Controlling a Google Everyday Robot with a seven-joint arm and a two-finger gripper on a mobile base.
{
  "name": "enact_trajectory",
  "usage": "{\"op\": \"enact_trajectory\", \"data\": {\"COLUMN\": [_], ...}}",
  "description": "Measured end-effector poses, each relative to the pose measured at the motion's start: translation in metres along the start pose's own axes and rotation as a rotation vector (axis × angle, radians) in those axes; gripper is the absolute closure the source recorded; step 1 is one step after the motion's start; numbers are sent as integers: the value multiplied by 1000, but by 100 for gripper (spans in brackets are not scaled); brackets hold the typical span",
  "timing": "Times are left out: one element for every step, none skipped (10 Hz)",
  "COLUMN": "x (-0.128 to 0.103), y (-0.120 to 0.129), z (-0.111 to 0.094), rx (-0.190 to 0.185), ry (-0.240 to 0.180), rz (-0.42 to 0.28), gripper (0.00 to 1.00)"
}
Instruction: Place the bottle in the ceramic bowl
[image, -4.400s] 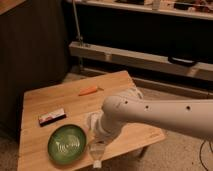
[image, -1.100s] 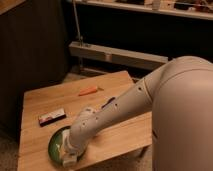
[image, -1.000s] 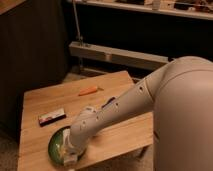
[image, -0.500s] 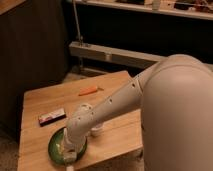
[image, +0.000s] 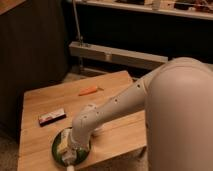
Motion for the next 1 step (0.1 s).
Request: {"op": "enact_trajectory", "data": {"x": [-1], "y": [2], "z": [-4], "rx": [-19], "ry": [-14], "rz": [-1], "gripper": [20]}}
